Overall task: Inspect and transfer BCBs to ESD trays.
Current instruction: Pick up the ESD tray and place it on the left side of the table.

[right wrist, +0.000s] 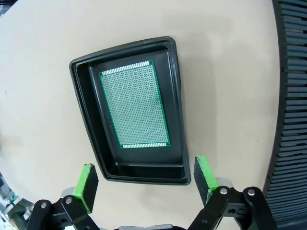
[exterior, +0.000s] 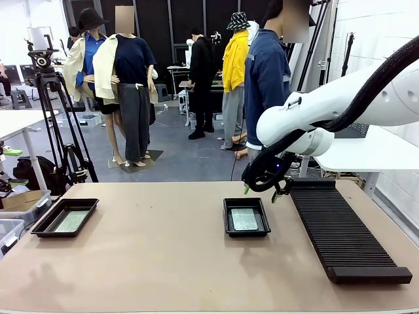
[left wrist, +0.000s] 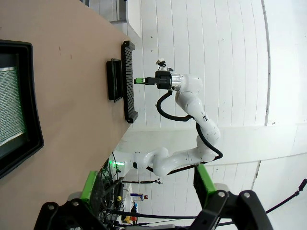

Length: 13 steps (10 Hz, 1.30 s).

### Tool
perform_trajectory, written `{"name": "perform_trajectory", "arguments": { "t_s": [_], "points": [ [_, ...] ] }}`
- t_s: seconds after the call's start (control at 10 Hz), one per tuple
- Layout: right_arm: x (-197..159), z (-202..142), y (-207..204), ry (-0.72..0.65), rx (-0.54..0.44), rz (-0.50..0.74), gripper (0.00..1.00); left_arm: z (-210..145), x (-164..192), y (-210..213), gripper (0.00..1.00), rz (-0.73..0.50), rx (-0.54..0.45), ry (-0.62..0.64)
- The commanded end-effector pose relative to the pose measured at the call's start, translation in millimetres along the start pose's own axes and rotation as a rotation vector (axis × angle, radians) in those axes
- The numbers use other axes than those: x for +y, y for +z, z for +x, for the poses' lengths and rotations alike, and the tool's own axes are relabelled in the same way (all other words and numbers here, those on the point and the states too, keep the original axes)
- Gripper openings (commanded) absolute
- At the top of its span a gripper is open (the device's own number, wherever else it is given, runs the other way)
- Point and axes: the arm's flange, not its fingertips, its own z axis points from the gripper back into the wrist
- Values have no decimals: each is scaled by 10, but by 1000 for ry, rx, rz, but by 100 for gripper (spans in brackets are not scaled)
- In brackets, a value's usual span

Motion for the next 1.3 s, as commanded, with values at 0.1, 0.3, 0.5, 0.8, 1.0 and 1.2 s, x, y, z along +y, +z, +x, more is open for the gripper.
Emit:
{"name": "perform_trajectory", "arguments": {
  "t_s": [0.1, 0.3, 0.5, 0.8, 1.0, 1.2],
  "points": [
    [-4, 4, 4, -6, -2, 8, 100, -27, -10, 5, 100, 12, 15, -4],
    [-4, 4, 4, -6, -2, 8, 100, -27, -10, 5, 100, 12, 15, -4],
    [-4, 4, 4, -6, -2, 8, 100, 0, 0, 0, 100, 0, 0, 0],
    [-287, -39, 198, 6, -17, 74, 100, -120, -234, -399, 100, 17, 7, -15],
    [-587, -81, 364, 6, -31, 154, 100, -200, -465, -658, 100, 17, 9, -38],
    [-980, -43, 560, 15, -26, 232, 100, -232, -668, -1066, 100, 87, 2, -14]
  ]
}}
